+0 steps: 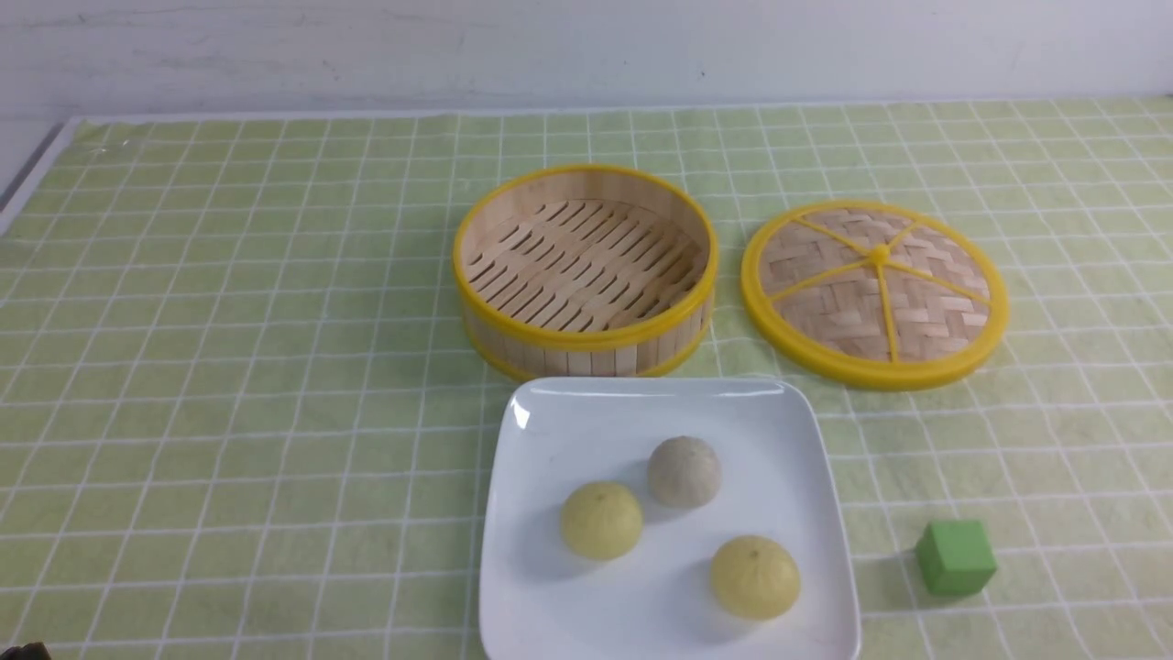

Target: Put the steamed buns into the plate on the green tablecloth.

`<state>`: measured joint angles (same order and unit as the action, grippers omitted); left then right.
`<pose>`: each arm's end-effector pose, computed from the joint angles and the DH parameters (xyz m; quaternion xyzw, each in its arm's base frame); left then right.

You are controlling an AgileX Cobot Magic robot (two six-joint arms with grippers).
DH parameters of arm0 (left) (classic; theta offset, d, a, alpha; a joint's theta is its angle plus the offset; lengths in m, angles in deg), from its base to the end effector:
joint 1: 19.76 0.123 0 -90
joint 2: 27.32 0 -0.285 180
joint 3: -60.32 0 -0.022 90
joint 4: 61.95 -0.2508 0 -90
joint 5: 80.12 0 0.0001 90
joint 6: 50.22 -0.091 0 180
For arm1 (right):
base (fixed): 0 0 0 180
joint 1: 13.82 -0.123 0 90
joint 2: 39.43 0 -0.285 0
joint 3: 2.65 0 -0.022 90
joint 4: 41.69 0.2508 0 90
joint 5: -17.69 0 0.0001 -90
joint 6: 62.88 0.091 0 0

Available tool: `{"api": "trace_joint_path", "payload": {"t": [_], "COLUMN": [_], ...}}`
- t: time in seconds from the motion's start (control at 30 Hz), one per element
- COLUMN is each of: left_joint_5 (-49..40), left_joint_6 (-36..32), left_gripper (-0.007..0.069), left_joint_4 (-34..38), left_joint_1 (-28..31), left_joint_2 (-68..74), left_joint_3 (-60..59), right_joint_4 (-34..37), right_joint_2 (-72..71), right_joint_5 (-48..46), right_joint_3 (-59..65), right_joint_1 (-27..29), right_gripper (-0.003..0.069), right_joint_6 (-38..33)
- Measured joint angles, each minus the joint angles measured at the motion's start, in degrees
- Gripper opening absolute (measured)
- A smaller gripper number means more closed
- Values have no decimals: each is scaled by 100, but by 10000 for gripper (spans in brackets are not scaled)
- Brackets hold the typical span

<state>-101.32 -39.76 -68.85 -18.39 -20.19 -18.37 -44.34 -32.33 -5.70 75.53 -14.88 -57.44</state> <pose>0.0526 0.0052 0.1721 -0.0507 0.8015 0.0037 0.5958 0.0515 -0.0007 0.1716 0.0192 0.8121 0.0132 0.5831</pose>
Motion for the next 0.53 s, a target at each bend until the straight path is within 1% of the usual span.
{"api": "trace_joint_path", "payload": {"t": [0.53], "left_joint_5": [0], "left_joint_6": [0], "left_gripper": [76], "left_joint_4": [-31], "left_joint_1": [0], "left_joint_2": [0], "left_joint_3": [0], "right_joint_4": [0], "right_joint_2": [0], "right_joint_5": [0], "right_joint_3": [0], "right_joint_1": [0], "right_gripper": [176], "right_joint_6": [0]}}
